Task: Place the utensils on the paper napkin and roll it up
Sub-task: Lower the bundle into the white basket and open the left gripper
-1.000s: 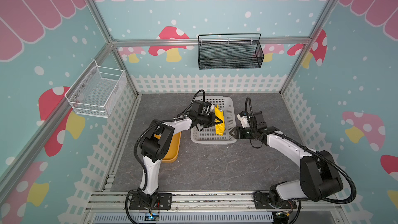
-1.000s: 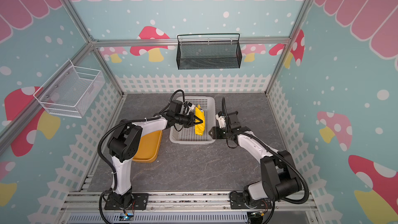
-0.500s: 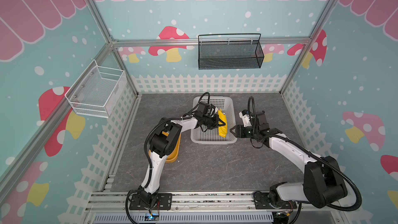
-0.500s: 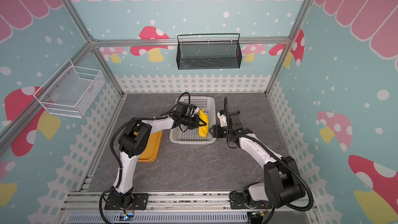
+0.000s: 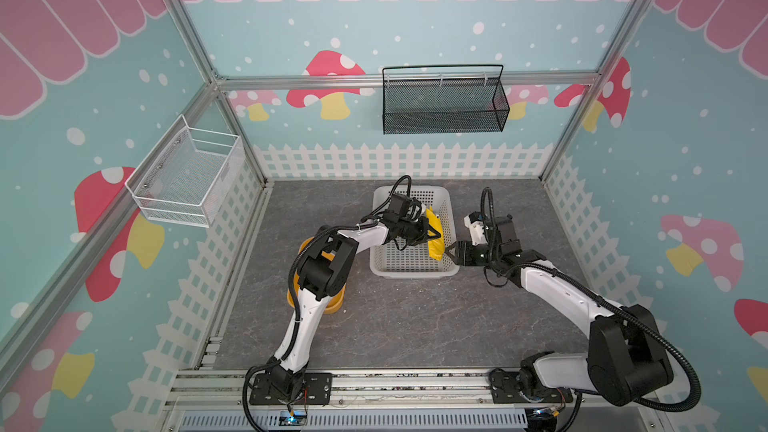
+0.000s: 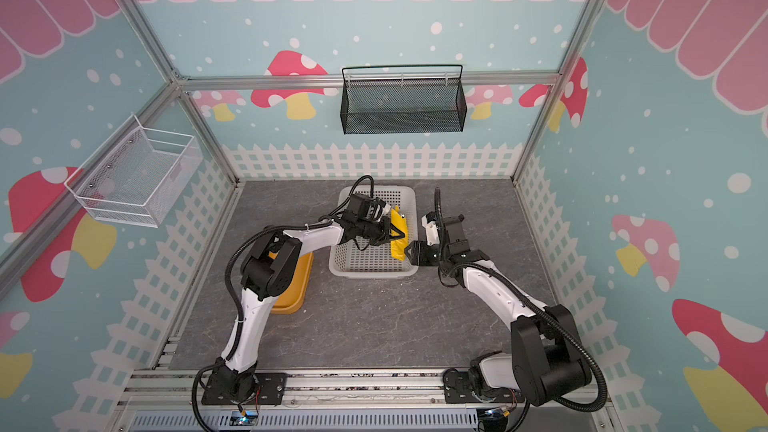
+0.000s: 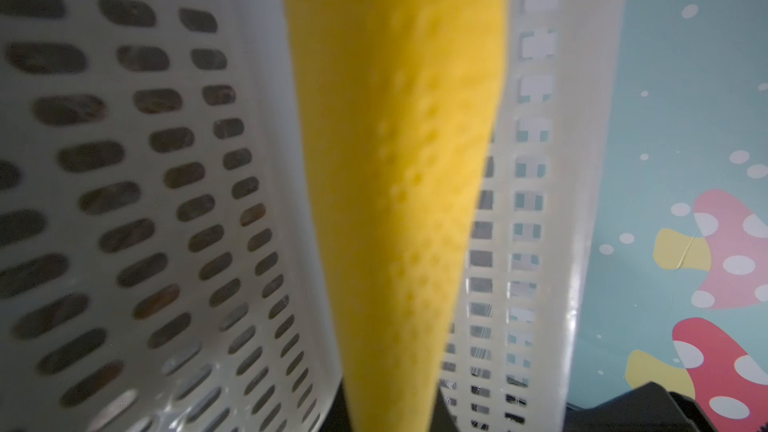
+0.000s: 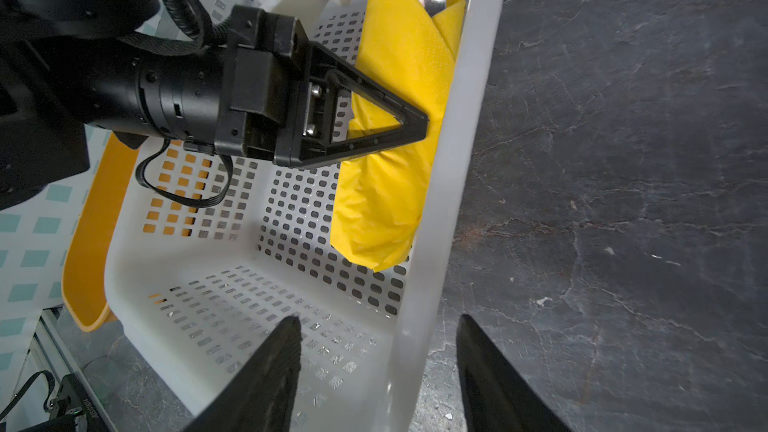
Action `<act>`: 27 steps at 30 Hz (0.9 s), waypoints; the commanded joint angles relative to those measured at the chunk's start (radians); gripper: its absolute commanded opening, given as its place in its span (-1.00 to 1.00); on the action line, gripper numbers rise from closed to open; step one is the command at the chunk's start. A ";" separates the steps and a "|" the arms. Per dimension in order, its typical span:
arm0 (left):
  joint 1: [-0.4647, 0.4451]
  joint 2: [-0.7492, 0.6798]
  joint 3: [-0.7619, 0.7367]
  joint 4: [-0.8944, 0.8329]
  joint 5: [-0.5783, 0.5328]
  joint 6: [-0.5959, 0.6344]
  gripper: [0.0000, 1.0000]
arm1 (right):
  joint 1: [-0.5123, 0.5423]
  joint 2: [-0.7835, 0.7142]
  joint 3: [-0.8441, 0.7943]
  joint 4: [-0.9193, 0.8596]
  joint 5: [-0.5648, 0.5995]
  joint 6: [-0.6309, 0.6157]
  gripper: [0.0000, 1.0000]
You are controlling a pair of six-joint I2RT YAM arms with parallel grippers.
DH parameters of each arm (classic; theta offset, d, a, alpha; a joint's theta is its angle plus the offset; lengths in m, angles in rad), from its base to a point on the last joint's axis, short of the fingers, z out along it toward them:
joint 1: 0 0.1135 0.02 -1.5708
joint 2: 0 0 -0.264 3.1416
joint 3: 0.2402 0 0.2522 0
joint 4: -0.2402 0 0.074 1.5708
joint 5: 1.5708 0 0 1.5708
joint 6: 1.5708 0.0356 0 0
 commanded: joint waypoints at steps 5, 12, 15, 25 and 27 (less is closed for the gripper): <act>-0.007 0.046 0.035 0.004 -0.001 -0.028 -0.96 | 0.003 -0.040 -0.007 0.012 0.032 0.028 0.23; -0.007 0.069 0.039 0.006 -0.009 -0.039 -0.92 | 0.003 -0.075 -0.017 0.011 0.058 0.044 0.24; -0.007 0.069 0.043 -0.027 -0.033 -0.022 -0.89 | 0.003 -0.077 -0.016 0.013 0.056 0.046 0.24; -0.012 0.071 0.049 -0.127 -0.094 0.033 -0.59 | 0.003 -0.092 -0.031 0.010 0.053 0.046 0.23; -0.012 0.067 0.052 -0.139 -0.102 0.041 -0.52 | 0.003 -0.093 -0.031 0.012 0.053 0.046 0.23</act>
